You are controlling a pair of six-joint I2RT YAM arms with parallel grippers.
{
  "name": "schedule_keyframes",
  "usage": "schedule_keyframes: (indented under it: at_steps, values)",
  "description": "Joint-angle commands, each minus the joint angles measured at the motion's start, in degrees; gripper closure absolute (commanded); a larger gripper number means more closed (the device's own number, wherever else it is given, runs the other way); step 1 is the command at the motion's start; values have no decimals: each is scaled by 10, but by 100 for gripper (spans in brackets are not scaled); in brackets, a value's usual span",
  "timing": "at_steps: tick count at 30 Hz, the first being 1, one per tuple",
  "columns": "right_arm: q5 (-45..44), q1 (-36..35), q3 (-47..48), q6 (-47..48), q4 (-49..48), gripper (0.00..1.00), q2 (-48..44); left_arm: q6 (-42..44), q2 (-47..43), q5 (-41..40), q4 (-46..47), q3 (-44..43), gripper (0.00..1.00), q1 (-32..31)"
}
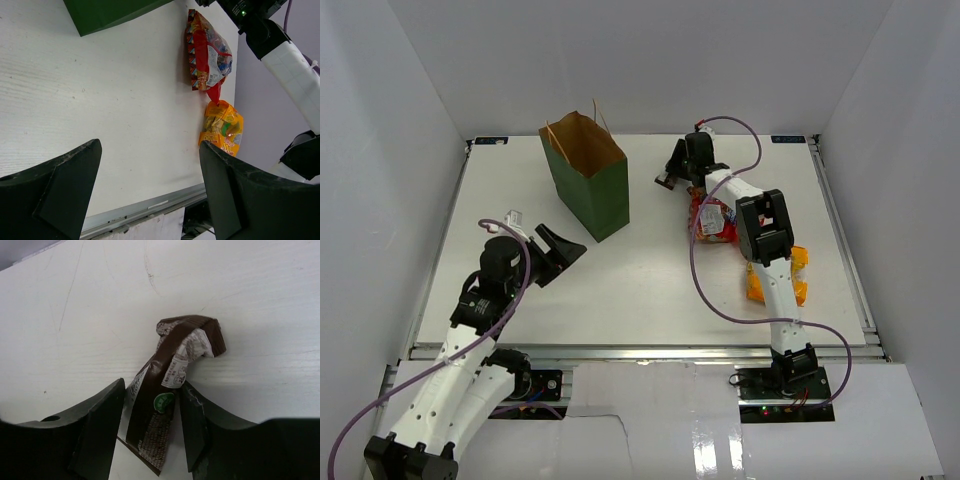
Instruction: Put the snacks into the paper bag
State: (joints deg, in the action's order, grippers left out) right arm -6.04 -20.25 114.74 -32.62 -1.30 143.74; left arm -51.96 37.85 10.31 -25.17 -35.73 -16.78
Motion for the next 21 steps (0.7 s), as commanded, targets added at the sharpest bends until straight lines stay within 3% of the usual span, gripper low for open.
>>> schedule_keyframes:
  at_steps: [1,3,7,10,17,21]
  values:
    - [-6,3,6,10,-24,48,10,-2,1,0,12,-28,10,-2]
    - [13,6,-1,18,-29,58,2,-1,6,-1,15,-31,10,-1]
    - [57,21,-11,55,-39,67,-27,6,15,-1,34,-37,10,-1]
    - [149,40,-25,76,-50,70,-61,11,22,7,56,-37,10,-2]
    - [460,73,-65,178,-94,82,-181,26,14,23,89,-21,10,-2]
    - [537,56,-108,261,-120,83,-272,36,6,32,93,-14,10,-2]
